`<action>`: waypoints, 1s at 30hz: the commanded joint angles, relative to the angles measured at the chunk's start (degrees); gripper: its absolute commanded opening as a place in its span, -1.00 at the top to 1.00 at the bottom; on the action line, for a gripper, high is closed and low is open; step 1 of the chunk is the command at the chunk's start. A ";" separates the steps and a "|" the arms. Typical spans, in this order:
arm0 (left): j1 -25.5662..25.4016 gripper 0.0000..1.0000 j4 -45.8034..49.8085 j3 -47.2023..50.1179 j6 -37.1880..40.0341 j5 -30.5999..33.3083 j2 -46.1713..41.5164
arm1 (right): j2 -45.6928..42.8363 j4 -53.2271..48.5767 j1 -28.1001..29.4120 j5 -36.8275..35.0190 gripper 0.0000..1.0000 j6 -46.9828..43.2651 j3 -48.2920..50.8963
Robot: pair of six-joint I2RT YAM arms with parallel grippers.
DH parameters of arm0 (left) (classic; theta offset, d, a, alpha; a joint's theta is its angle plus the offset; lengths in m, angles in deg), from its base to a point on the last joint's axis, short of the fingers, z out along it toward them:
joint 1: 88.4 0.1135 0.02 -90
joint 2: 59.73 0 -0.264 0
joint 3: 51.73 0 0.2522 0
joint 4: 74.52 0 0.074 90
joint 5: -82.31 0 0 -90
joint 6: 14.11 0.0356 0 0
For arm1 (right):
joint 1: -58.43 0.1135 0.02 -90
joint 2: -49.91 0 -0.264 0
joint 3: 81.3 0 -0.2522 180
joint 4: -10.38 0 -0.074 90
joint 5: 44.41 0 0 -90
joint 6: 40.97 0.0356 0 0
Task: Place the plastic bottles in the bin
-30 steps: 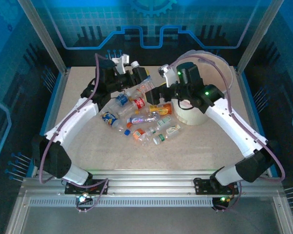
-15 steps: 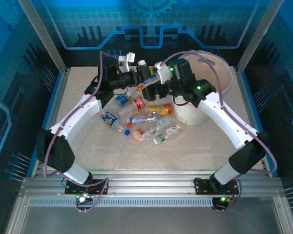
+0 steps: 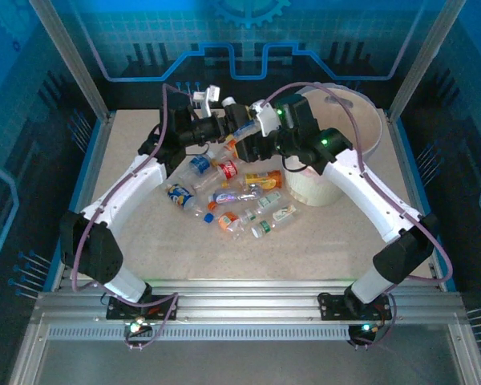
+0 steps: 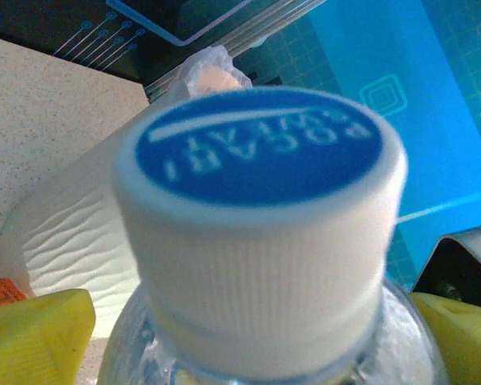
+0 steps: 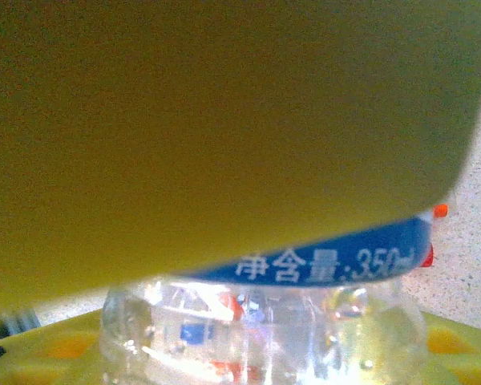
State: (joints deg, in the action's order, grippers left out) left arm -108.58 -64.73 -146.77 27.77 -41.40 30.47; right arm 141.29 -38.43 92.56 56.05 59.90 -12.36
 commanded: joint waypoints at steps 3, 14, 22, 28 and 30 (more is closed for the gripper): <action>1.77 -0.98 -1.79 -0.55 0.30 1.06 -2.84 | -1.31 -0.63 0.50 -1.90 0.12 -0.33 0.04; 8.29 -0.98 -0.92 10.94 5.51 16.13 -19.38 | -4.43 -5.97 -0.96 -11.34 0.16 1.33 -1.37; 8.73 -0.98 6.75 16.54 13.71 30.52 -28.72 | -4.84 -14.57 -8.23 -17.74 0.14 4.37 -9.21; 8.85 -0.98 9.08 19.56 16.12 35.39 -31.90 | -2.49 -18.52 -17.65 -16.42 0.13 6.18 -12.45; 8.98 -0.98 10.07 19.76 16.41 36.07 -32.14 | -1.46 -19.47 -19.53 -16.29 0.13 6.14 -13.33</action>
State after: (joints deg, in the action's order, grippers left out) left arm -100.17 -56.71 -127.62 41.43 -9.32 -0.35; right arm 138.53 -54.37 74.68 39.94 64.93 -23.44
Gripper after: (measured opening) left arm 0.989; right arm 0.607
